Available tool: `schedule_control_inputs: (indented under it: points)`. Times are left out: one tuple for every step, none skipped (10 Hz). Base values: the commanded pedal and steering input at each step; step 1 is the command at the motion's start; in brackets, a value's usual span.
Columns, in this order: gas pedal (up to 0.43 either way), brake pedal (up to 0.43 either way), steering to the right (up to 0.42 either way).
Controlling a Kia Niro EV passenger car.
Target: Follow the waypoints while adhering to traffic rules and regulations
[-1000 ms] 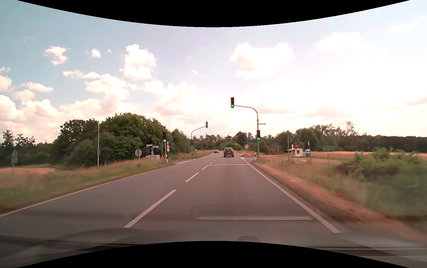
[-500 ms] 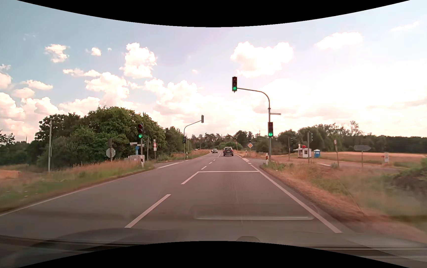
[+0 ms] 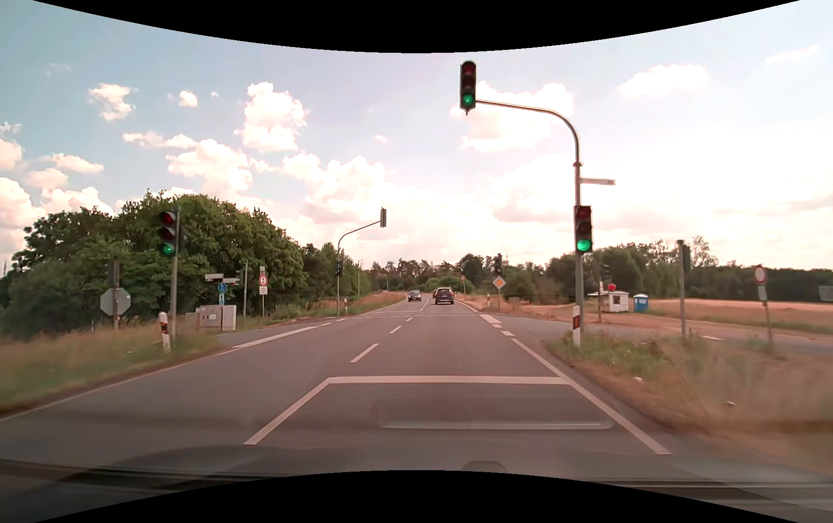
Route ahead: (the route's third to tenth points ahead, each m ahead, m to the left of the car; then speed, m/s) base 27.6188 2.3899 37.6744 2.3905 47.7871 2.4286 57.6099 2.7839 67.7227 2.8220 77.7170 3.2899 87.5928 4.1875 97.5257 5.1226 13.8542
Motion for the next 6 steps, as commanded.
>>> schedule_control_inputs:
  points:
    - [0.067, 0.0, -0.003]
    - [0.067, 0.0, -0.003]
    - [0.067, 0.0, -0.003]
    - [0.067, 0.0, -0.003]
    - [0.067, 0.0, -0.003]
    - [0.067, 0.0, -0.003]
